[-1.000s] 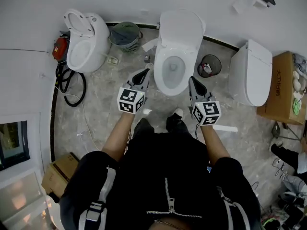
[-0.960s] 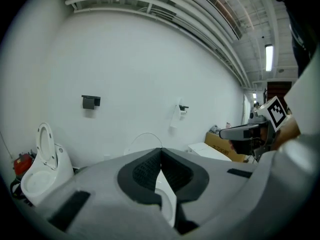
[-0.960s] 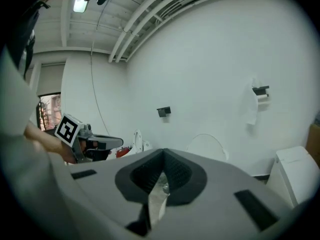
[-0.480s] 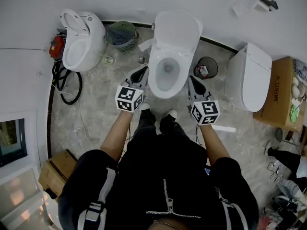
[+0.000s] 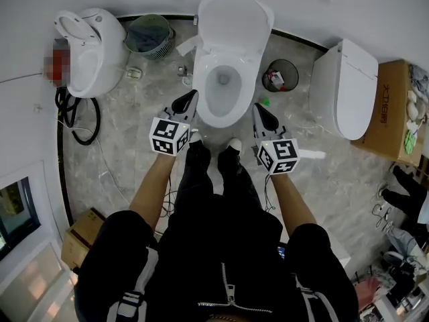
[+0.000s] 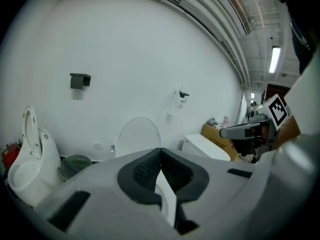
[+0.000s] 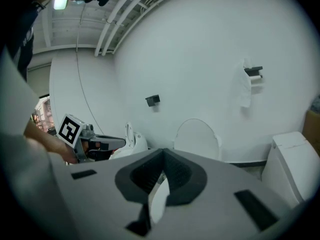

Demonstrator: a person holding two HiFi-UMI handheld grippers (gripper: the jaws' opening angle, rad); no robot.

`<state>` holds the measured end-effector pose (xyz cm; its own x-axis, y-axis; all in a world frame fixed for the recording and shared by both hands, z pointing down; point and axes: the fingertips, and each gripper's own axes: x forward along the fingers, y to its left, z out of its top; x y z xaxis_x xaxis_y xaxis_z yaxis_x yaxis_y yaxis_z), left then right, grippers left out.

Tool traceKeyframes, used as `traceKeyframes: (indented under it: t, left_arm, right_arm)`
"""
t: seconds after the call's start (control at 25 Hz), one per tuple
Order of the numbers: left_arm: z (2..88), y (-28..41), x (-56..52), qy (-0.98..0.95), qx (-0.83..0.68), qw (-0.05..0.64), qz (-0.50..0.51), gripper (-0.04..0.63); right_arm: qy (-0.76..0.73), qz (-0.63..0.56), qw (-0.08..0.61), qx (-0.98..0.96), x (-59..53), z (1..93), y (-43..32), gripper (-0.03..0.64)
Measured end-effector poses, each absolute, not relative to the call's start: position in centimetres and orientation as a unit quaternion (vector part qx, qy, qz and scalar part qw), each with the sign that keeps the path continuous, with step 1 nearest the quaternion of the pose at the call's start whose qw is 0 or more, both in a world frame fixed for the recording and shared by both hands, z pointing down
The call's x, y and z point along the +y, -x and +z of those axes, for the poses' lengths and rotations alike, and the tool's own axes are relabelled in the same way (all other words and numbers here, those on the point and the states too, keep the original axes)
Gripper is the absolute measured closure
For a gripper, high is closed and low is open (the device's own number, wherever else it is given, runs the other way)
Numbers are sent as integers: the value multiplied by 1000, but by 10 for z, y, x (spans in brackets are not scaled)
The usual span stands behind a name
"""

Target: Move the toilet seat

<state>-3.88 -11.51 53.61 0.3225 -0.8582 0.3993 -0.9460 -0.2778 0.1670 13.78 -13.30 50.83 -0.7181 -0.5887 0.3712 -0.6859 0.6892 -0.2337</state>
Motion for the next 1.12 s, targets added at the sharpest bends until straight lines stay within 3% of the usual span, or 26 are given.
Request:
traceKeyframes:
  t: [0.24,0.52,0.56,0.6,0.64,0.88,1.12]
  left_arm:
    - [614,41,-116,-781,-558,244,140,592]
    - [697,51,-104,-742,-571,318,150,589]
    - [709,53,-103,-735,-573,333,146,551]
    - [721,55,-102,-727,-574,350,141,472]
    - [734,57,-101,-718,-575,367,137,448]
    - [820,68,-96,-664,-574,465,113,396]
    - [904,72,-94,-631,-561,528,90,372]
  right_arm:
    - [-365,241,159,-885,-137,578,-143,613]
    - [-385,315,175,-849,-134,655,-147,553]
    - [-384,332,180,-842,-133,669,-146,533]
    - [-382,354,186,-833,-132,684,-144,518]
    - [-379,379,191,-822,-131,700,-142,502]
    - [-394,492,208,-748,-126,799,-148,418]
    - [-397,533,231,-711,-122,884,-153,404]
